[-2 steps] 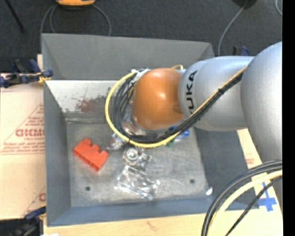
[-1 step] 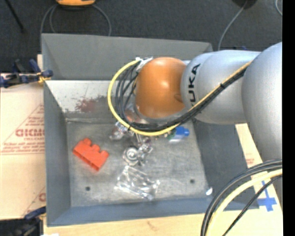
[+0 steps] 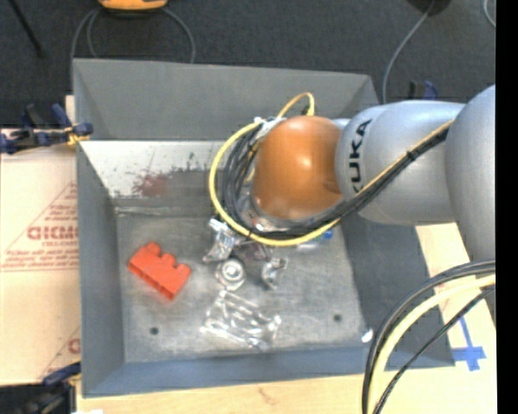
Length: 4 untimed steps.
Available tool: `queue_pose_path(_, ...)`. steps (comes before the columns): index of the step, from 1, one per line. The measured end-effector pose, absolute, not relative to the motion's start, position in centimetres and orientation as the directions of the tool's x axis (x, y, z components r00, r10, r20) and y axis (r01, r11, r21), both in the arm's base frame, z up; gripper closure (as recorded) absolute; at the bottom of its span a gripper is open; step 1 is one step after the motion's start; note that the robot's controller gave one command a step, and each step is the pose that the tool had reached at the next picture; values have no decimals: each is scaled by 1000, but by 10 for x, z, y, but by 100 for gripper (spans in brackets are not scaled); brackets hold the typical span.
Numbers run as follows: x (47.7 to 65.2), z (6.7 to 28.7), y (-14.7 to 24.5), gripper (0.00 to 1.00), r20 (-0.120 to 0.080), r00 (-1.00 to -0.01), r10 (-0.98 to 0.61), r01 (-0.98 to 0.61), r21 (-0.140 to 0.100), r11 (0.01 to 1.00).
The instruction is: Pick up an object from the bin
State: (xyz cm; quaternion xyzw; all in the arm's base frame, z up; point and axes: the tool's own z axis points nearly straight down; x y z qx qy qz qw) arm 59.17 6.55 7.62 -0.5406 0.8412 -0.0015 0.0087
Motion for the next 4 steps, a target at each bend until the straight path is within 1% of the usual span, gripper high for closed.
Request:
queue_pose_path(1, 605, 75, 67, 0, -7, -355, -935, -935, -10, 355)
queue_pose_path(2, 626, 77, 70, 0, -3, -87, -996, -996, -7, 87)
queue_pose_path(3, 637, 78, 68, 0, -2, -24, -1000, -1000, -10, 24)
queue_pose_path(4, 638, 80, 69, 100, -6, -26, -1000, -1000, -11, 26)
